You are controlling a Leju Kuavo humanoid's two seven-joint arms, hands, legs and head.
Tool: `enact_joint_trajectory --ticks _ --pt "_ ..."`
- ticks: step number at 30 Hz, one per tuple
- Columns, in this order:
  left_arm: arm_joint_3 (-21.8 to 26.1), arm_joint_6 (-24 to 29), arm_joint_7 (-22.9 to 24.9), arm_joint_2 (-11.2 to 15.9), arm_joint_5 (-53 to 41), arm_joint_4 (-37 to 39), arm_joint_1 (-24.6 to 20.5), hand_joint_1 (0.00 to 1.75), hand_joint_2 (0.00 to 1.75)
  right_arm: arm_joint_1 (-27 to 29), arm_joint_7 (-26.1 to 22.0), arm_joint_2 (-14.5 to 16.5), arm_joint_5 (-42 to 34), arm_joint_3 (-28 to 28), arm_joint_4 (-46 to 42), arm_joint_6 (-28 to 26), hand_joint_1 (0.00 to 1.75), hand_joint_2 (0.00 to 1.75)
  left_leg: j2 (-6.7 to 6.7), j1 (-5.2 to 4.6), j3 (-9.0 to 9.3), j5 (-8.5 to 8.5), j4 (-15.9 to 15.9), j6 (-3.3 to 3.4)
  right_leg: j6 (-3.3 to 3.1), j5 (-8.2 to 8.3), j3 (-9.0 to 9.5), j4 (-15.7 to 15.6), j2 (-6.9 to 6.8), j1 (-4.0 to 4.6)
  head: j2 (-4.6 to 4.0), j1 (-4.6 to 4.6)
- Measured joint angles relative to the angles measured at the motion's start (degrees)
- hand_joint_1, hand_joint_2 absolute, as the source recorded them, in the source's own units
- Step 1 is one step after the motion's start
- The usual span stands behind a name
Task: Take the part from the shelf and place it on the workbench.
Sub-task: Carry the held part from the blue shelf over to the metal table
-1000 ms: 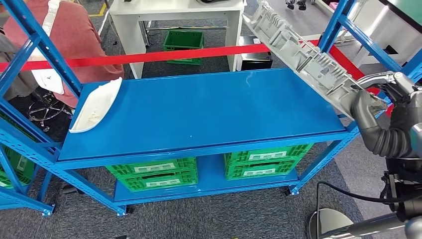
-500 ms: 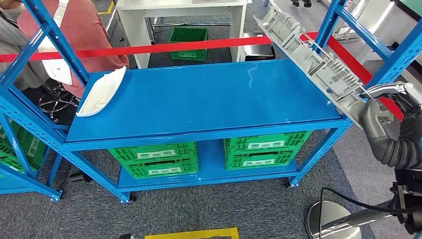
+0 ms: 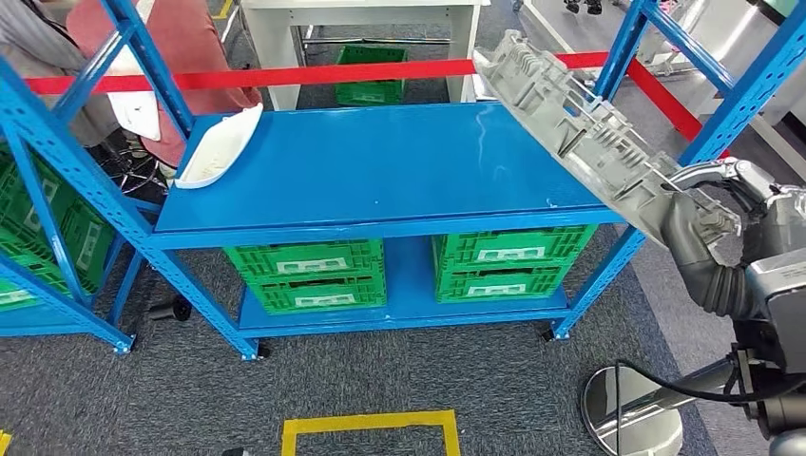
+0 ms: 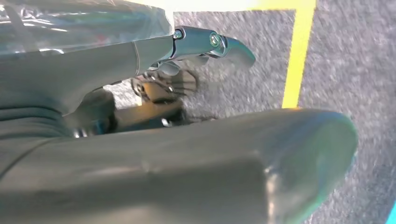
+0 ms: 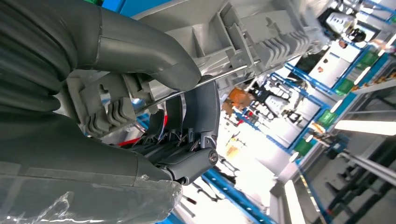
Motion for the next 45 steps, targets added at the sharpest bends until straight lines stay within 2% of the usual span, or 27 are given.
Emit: enact_joint_trajectory --ticks 3,4,5,7,9,11,12,14,15,17,19,20,22,24,26,27,29,30,32,34,36,37,38,40,42,44,45 --pt "0.00 0.03 0.04 -0.08 -0.02 0.08 0.10 0.00 0.00 -0.02 0.91 -0.02 1.47 -0.03 -0.14 1.04 1.75 1.75 -1.03 0.32 -2.08 2.27 -0.50 0.68 0.44 -7.92 -2.19 7.75 1.59 -0.06 0.00 0.70" --pt "-0.01 0.07 0.05 -0.14 -0.06 0.08 0.10 0.00 0.00 -0.02 1.19 -0.02 1.90 -0.01 -0.21 1.38 1.75 1.75 -1.43 0.31 -2.88 2.89 -0.47 0.70 0.56 -9.85 -2.88 11.48 1.75 -0.06 0.00 0.95" --pt "-0.01 0.11 0.07 -0.19 -0.10 0.09 0.12 0.00 0.00 0.00 1.45 -0.02 2.34 0.02 -0.26 1.68 1.75 1.75 -1.83 0.29 -3.65 3.55 -0.42 0.65 0.65 -10.35 -3.09 14.26 1.78 -0.05 0.00 1.14" --pt "-0.01 0.21 0.13 -0.19 -0.13 0.10 0.17 0.00 0.00 0.01 1.93 -0.02 3.24 0.11 -0.31 2.21 1.75 1.75 -2.71 0.29 -5.23 4.72 -0.14 0.44 0.65 -8.11 -0.92 14.21 1.93 -0.05 0.00 1.32" --pt "-0.01 0.25 0.17 -0.24 -0.13 0.10 0.16 0.00 0.00 -0.02 2.36 -0.02 4.23 0.17 -0.45 2.67 1.75 1.75 -3.70 0.31 -6.68 5.55 0.51 0.12 0.18 -6.18 4.91 6.55 3.76 -0.11 0.00 1.53" --pt "-0.01 0.33 0.16 -0.32 -0.08 0.10 0.04 0.00 0.00 0.00 2.73 -0.02 5.29 0.21 -0.76 3.08 1.75 1.75 -4.74 0.27 -7.85 6.21 1.31 -0.40 -0.38 -6.93 9.47 -0.61 5.90 -0.15 0.00 1.67" --pt "-0.01 0.43 0.15 -0.35 -0.05 0.10 0.01 0.00 0.00 -0.01 2.90 -0.02 5.80 0.24 -0.88 3.25 1.75 1.75 -5.29 0.27 -8.31 6.60 1.52 -0.73 -0.67 -7.53 10.19 -2.00 6.23 -0.09 0.00 1.70" --pt "-0.01 0.79 0.13 -0.29 0.06 0.14 0.13 0.00 0.00 0.00 3.22 0.00 6.71 0.33 -0.98 3.52 1.75 1.75 -6.37 0.29 -8.98 7.27 1.66 -1.40 -1.34 -7.33 10.04 -2.50 4.98 -0.15 0.00 1.80" --pt "-0.02 0.98 0.10 -0.29 0.11 0.17 0.27 0.00 0.00 0.03 3.41 0.03 7.16 0.38 -1.03 3.63 1.75 1.75 -6.11 0.29 -9.43 6.82 2.18 -1.74 -1.74 -7.02 9.94 -2.64 4.29 -0.28 0.00 1.65" --pt "-0.03 1.32 0.03 -0.30 0.20 0.23 0.45 0.00 0.00 0.12 3.75 0.10 7.95 0.54 -1.20 3.84 1.75 1.75 -4.16 0.52 -11.19 3.59 6.37 -2.49 -2.34 -6.47 9.74 -2.89 2.77 -0.51 0.00 1.07" --pt "-0.03 1.53 -0.04 -0.36 0.23 0.25 0.46 0.00 0.00 0.26 3.98 0.15 8.63 0.77 -1.36 3.97 1.75 1.75 -2.24 1.01 -13.81 -0.75 14.23 -3.34 -2.49 -6.24 9.32 -2.71 1.32 -0.47 0.00 0.41" --pt "-0.03 1.65 -0.08 -0.36 0.23 0.26 0.48 0.00 0.00 0.33 4.05 0.19 8.91 0.91 -1.39 3.99 1.75 1.75 -1.88 1.25 -14.61 -1.91 17.25 -3.65 -2.47 -6.18 9.07 -2.50 0.58 -0.45 0.00 0.27" --pt "-0.03 1.92 -0.15 -0.36 0.20 0.26 0.56 0.00 0.00 0.46 4.15 0.31 9.34 1.18 -1.42 4.02 1.75 1.75 -1.54 1.57 -13.33 -1.16 17.26 -3.96 -2.30 -6.21 8.58 -1.97 -0.77 -0.47 0.00 0.08" --pt "-0.03 2.29 -0.32 -0.34 0.13 0.26 0.56 0.00 0.00 0.54 4.28 0.40 9.74 1.37 -1.54 4.02 1.75 1.75 -0.23 1.63 -8.71 1.43 10.16 -3.85 -1.97 -6.41 8.34 -1.47 -2.00 -0.46 0.00 -0.08" --pt "-0.03 2.71 -0.61 -0.32 0.00 0.26 0.40 0.00 0.00 0.63 4.38 0.44 10.14 1.50 -1.81 4.01 1.75 1.75 1.72 1.05 -5.13 2.29 4.23 -3.16 -1.32 -6.55 8.21 -1.18 -3.10 -0.27 0.00 -0.14" --pt "-0.03 2.90 -0.74 -0.32 -0.07 0.26 0.34 0.00 0.00 0.66 4.39 0.45 10.32 1.58 -1.95 4.01 1.75 1.75 2.22 0.73 -4.64 1.98 3.15 -2.69 -0.95 -6.56 8.18 -1.15 -3.64 -0.18 0.00 -0.14" --pt "-0.03 3.28 -0.98 -0.30 -0.16 0.26 0.37 0.00 0.00 0.71 4.38 0.46 10.66 1.71 -2.14 4.01 1.75 1.75 1.53 0.58 -4.81 2.10 2.60 -1.67 -0.15 -6.57 8.20 -1.26 -4.66 -0.10 0.00 -0.04" --pt "-0.03 3.46 -1.10 -0.29 -0.20 0.26 0.40 0.00 0.00 0.73 4.38 0.46 10.83 1.75 -2.21 4.01 1.75 1.75 0.94 0.68 -4.88 2.29 2.29 -1.21 0.19 -6.92 8.11 -1.09 -4.19 -0.19 0.00 0.04" --pt "-0.03 3.91 -1.33 -0.27 -0.23 0.26 0.34 0.00 0.00 0.77 4.37 0.47 11.15 1.84 -2.38 3.99 1.75 1.75 -0.20 0.94 -4.93 2.79 1.72 -0.44 0.54 -9.28 6.52 2.17 -1.30 -0.32 0.00 0.46" --pt "-0.03 4.56 -1.46 -0.29 -0.36 0.26 0.18 0.00 0.00 0.83 4.37 0.49 11.44 2.02 -2.49 3.96 1.75 1.75 -1.39 0.86 -5.13 2.98 1.68 -0.10 0.48 -12.81 2.83 9.56 1.47 -0.29 0.00 1.06" --pt "-0.05 5.72 -1.62 -0.34 -0.78 0.26 0.12 0.00 0.00 1.01 4.37 0.52 11.82 2.31 -2.54 3.92 1.75 1.75 -2.86 0.67 -5.22 3.02 1.81 0.02 0.34 -13.68 -0.08 14.76 1.97 -0.19 0.00 1.46" --pt "-0.08 6.44 -1.77 -0.36 -1.04 0.26 0.10 0.00 0.00 1.12 4.38 0.54 12.05 2.47 -2.58 3.89 1.75 1.75 -3.68 0.59 -5.23 3.00 1.96 0.05 0.20 -12.34 -0.16 14.28 2.09 -0.15 0.00 1.57" --pt "-0.10 7.15 -1.97 -0.38 -1.27 0.26 0.05 0.00 0.00 1.26 4.39 0.55 12.28 2.59 -2.68 3.85 1.75 1.75 -4.50 0.55 -5.23 2.95 2.16 0.04 -0.01 -10.07 0.79 11.59 2.44 -0.13 0.00 1.68" --pt "-0.15 8.23 -2.54 -0.48 -1.45 0.26 -0.16 0.00 0.00 1.50 4.48 0.56 12.77 2.72 -3.03 3.70 1.75 1.75 -6.04 0.49 -5.50 2.82 2.68 -0.10 -0.55 -6.18 3.70 4.26 4.65 -0.23 0.00 1.89" --pt "-0.18 8.87 -3.21 -0.60 -1.45 0.26 -0.36 0.00 0.00 1.73 4.65 0.55 13.37 2.72 -3.48 3.44 1.75 1.75 -7.37 0.60 -6.28 2.92 3.08 -0.59 -0.80 -5.39 5.11 0.48 6.15 -0.26 0.00 1.97" --pt "-0.21 9.12 -3.79 -0.63 -1.41 0.26 -0.28 0.00 0.00 1.88 4.88 0.53 13.99 2.72 -3.80 3.24 1.75 1.75 -8.51 0.82 -6.89 3.20 3.11 -1.31 -0.98 -5.57 5.21 -0.16 5.31 -0.19 0.00 2.09" --pt "-0.23 9.17 -4.07 -0.65 -1.38 0.26 -0.16 0.00 0.00 1.94 5.01 0.54 14.26 2.74 -3.94 3.22 1.75 1.75 -8.15 0.78 -7.10 3.07 3.25 -1.67 -1.23 -5.42 5.37 -0.46 4.67 -0.25 0.00 2.12"
